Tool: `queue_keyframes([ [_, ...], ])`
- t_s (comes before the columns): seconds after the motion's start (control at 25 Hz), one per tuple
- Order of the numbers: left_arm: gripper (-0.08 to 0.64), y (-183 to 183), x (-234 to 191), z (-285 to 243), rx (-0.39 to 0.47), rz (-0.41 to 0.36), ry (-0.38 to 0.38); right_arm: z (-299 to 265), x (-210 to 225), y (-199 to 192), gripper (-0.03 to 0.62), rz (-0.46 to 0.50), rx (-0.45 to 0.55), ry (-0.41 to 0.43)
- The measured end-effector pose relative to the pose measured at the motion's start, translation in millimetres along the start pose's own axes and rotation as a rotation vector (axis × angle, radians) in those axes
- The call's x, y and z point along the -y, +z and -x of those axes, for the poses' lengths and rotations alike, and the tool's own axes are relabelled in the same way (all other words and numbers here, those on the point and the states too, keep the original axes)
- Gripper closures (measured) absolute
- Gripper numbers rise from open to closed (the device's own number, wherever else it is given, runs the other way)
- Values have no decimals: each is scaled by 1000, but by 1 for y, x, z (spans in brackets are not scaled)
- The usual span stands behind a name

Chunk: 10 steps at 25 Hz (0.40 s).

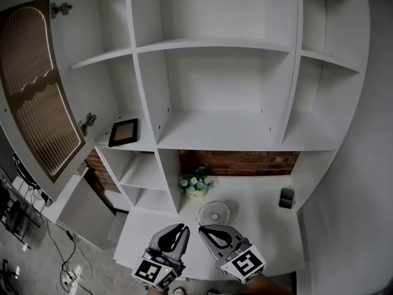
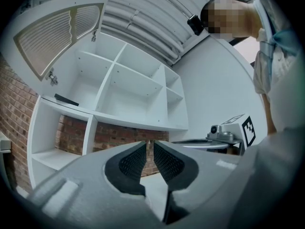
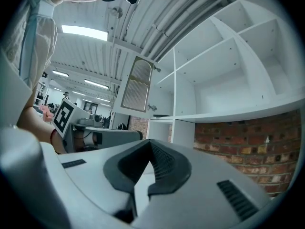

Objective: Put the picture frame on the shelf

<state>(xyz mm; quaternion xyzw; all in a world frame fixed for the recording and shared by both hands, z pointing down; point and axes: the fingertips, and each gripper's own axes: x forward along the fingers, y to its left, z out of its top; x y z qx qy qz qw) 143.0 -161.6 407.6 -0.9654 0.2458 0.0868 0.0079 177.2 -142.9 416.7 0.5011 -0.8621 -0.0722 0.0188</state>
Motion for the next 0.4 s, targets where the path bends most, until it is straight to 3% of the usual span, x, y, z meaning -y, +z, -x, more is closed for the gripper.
queue_keyframes([
  [0.4,506,4,13,-9,-10,-7,-34,11,11,-3,578,-16,0,-17],
])
